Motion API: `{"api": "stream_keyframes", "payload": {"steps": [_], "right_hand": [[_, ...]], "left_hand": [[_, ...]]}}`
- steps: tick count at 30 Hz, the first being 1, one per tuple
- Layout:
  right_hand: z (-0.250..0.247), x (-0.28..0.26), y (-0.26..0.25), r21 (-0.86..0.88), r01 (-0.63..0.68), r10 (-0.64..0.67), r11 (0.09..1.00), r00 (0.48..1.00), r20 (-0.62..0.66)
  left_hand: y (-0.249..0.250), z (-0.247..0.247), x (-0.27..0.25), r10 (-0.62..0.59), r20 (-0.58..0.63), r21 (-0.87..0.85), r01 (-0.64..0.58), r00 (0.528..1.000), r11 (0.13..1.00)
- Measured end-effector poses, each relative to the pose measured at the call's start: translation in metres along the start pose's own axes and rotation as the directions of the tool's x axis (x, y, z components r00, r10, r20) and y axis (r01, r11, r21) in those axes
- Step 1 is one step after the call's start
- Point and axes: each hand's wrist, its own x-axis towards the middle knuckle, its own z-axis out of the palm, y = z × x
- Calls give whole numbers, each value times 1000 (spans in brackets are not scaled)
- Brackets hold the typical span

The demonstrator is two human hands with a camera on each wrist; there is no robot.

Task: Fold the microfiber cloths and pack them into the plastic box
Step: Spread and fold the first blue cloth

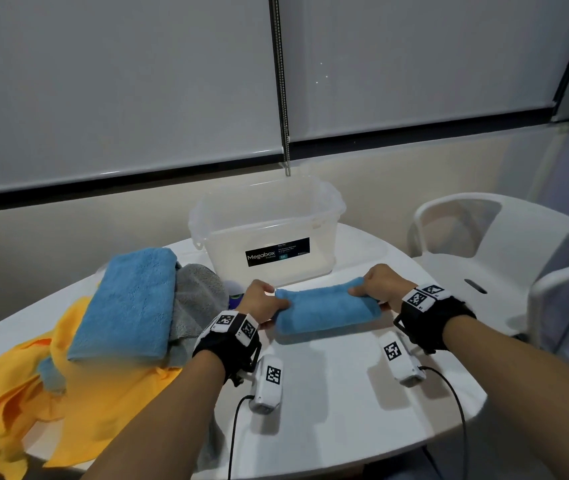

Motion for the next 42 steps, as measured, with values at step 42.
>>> {"api": "stream_keyframes", "payload": {"steps": [42], "right_hand": [[-43,-8,-1,-449,474,-480,758,871,110]], "left_hand": [[14,50,-27,593,396,650,-670,701,359]]}}
